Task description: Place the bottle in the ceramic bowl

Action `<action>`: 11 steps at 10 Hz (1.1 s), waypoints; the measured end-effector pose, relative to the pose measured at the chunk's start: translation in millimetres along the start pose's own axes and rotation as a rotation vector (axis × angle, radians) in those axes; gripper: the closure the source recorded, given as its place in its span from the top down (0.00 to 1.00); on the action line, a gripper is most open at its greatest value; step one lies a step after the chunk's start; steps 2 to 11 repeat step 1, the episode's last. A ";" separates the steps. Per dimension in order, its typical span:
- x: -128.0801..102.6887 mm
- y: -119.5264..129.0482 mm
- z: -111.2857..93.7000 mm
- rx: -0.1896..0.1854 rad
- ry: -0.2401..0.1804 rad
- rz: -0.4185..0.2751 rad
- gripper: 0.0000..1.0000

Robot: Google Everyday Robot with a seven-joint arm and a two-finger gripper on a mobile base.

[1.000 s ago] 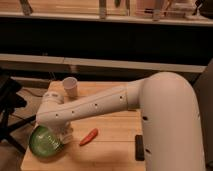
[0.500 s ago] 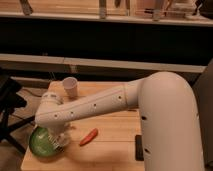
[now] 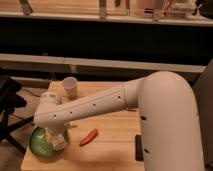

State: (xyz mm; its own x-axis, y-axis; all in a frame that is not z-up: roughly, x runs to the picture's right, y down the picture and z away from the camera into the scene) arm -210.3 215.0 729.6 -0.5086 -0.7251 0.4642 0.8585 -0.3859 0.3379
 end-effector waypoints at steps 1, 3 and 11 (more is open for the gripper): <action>-0.5 1.4 -0.9 -0.001 -0.001 0.000 0.80; -0.5 1.4 -0.9 -0.001 -0.001 0.000 0.80; -0.5 1.4 -0.9 -0.001 -0.001 0.000 0.80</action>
